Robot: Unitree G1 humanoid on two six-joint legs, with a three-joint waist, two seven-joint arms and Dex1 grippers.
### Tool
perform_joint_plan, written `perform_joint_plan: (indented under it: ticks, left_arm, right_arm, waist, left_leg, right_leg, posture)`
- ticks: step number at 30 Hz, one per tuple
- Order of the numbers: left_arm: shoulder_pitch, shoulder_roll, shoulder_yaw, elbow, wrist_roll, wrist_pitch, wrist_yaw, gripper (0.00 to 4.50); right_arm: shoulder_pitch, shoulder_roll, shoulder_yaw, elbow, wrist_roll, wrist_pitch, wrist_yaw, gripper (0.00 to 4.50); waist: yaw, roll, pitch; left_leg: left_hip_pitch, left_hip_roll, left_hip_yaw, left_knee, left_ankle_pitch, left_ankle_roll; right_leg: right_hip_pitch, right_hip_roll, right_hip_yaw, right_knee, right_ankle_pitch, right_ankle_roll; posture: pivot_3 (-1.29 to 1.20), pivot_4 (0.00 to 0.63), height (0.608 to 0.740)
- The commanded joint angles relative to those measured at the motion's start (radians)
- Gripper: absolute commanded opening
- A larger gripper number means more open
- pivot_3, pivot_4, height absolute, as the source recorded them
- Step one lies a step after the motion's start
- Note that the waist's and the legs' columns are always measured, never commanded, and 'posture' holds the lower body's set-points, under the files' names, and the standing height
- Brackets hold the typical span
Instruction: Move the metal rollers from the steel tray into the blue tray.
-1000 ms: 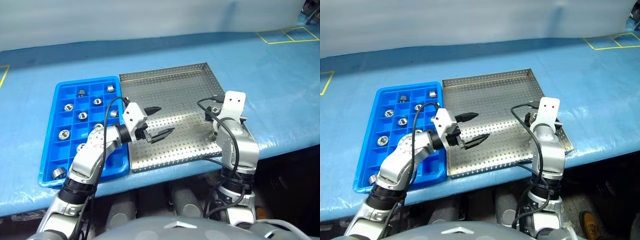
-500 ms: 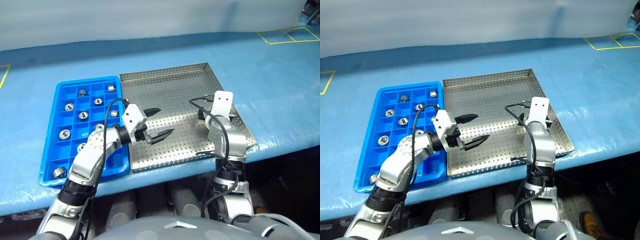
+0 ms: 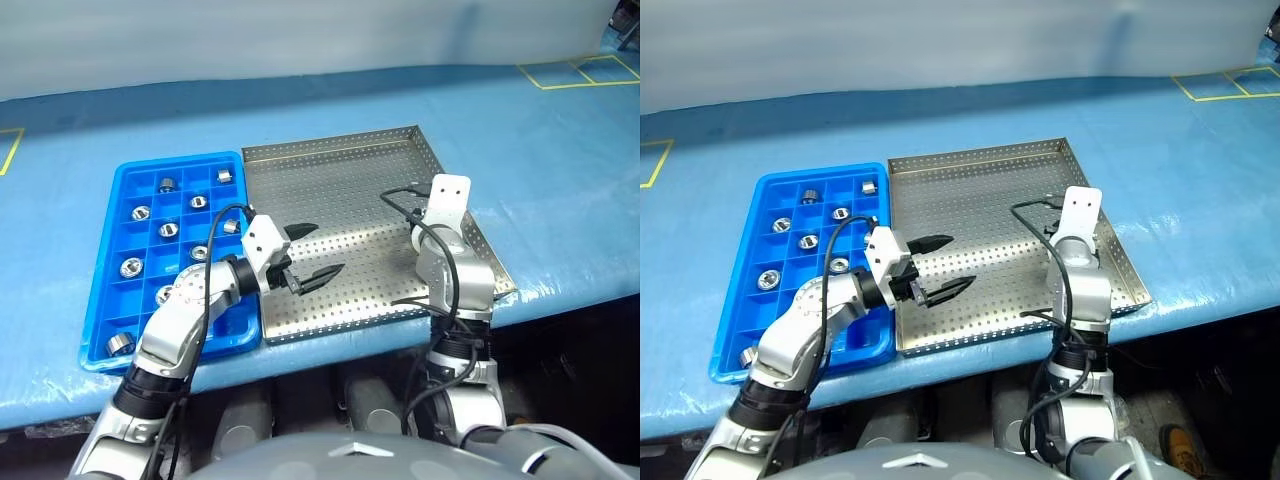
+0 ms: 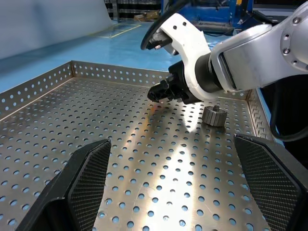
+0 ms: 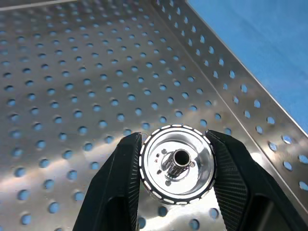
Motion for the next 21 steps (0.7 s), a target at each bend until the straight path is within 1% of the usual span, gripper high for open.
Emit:
perform_joint_plan:
  ticks: [1, 2, 4, 7, 10, 12, 14, 16, 18, 19, 21]
  left_arm:
    - [0.030, 0.000, 0.063, -0.065, 0.001, -0.053, 0.038, 4.50]
    - [0.050, 0.001, 0.086, -0.077, -0.003, -0.058, 0.052, 4.50]
    - [0.073, 0.003, 0.112, -0.092, -0.007, -0.063, 0.069, 4.50]
    - [0.131, 0.009, 0.166, -0.137, -0.012, -0.063, 0.104, 4.50]
    - [0.243, 0.021, 0.244, -0.232, -0.017, -0.063, 0.145, 4.50]
    - [0.283, 0.022, 0.267, -0.268, -0.019, -0.057, 0.164, 4.50]
    - [0.380, 0.023, 0.320, -0.335, -0.016, -0.059, 0.192, 4.50]
    - [0.464, 0.024, 0.368, -0.386, -0.014, -0.062, 0.211, 4.50]
    - [0.491, 0.025, 0.382, -0.404, -0.016, -0.061, 0.219, 4.50]
    - [0.520, 0.020, 0.394, -0.418, -0.011, -0.064, 0.229, 4.50]
    - [0.567, 0.010, 0.409, -0.440, -0.005, -0.071, 0.245, 4.50]
  right_arm:
    - [-0.024, 0.011, 0.129, -0.098, 0.026, 0.016, 0.073, 1.74]
    - [-0.031, 0.017, 0.177, -0.114, 0.034, 0.015, 0.101, 1.74]
    - [-0.039, 0.022, 0.226, -0.130, 0.042, 0.014, 0.132, 1.74]
    - [-0.052, 0.030, 0.321, -0.145, 0.061, -0.004, 0.195, 1.74]
    - [-0.082, 0.056, 0.417, -0.136, 0.081, -0.027, 0.252, 1.74]
    - [-0.091, 0.063, 0.438, -0.129, 0.087, -0.034, 0.270, 1.74]
    - [-0.100, 0.078, 0.482, -0.117, 0.099, -0.047, 0.297, 1.74]
    - [-0.103, 0.093, 0.511, -0.109, 0.111, -0.047, 0.317, 1.74]
    - [-0.102, 0.093, 0.518, -0.107, 0.117, -0.048, 0.328, 1.74]
    - [-0.093, 0.094, 0.538, -0.113, 0.122, -0.044, 0.340, 1.74]
    - [-0.073, 0.089, 0.575, -0.127, 0.132, -0.034, 0.363, 1.74]
  waist:
    - [0.001, 0.000, 0.000]
    - [0.001, 0.000, 0.000]
    - [0.005, 0.000, 0.000]
    - [0.028, 0.000, 0.000]
    - [0.047, 0.000, 0.000]
    - [0.069, 0.000, 0.000]
    - [0.093, -0.001, 0.000]
    - [0.105, -0.001, 0.000]
    - [0.130, -0.001, 0.000]
    - [0.144, -0.001, 0.000]
    - [0.155, -0.001, 0.000]
  left_leg:
    - [0.000, 0.000, 0.000, 0.000, 0.000, 0.000]
    - [0.000, 0.000, 0.000, 0.000, 0.000, 0.000]
    - [0.000, 0.001, 0.000, 0.000, 0.000, 0.000]
    - [0.000, 0.000, -0.001, 0.000, 0.000, 0.000]
    - [0.000, 0.000, -0.001, -0.001, 0.000, 0.000]
    - [0.000, 0.000, -0.001, -0.002, 0.000, 0.000]
    - [-0.001, 0.000, -0.003, -0.002, 0.000, 0.000]
    - [-0.001, -0.001, -0.003, -0.002, 0.000, 0.000]
    - [-0.001, -0.001, -0.004, -0.003, 0.000, 0.000]
    - [-0.001, -0.001, -0.005, -0.003, 0.000, -0.001]
    - [-0.001, -0.001, -0.007, -0.002, 0.000, -0.001]
  right_leg:
    - [0.000, 0.000, 0.000, 0.000, 0.000, 0.000]
    - [0.000, 0.000, 0.000, 0.000, 0.000, 0.000]
    - [-0.001, 0.000, 0.000, 0.000, 0.000, 0.000]
    - [0.000, 0.000, -0.001, 0.000, 0.000, 0.000]
    - [-0.001, -0.001, -0.002, -0.001, 0.000, -0.001]
    - [-0.001, -0.002, -0.002, -0.001, 0.001, -0.004]
    - [-0.001, -0.002, -0.005, -0.001, 0.001, -0.005]
    - [-0.001, -0.003, -0.005, -0.002, 0.001, -0.006]
    - [-0.001, -0.004, -0.006, -0.002, 0.000, -0.007]
    - [-0.001, -0.005, -0.008, -0.002, -0.005, -0.008]
    - [0.000, -0.004, -0.010, -0.002, -0.006, -0.009]
  posture:
    - [-0.04, 0.150, 0.740]
    - [-0.03, 0.150, 0.740]
    - [0.00, 0.150, 0.740]
    - [0.05, 0.150, 0.740]
    - [0.12, 0.150, 0.740]
    - [0.14, 0.150, 0.740]
    - [0.21, 0.150, 0.740]
    - [0.23, 0.150, 0.740]
    - [0.25, 0.150, 0.740]
    - [0.28, 0.150, 0.740]
    - [0.29, 0.150, 0.740]
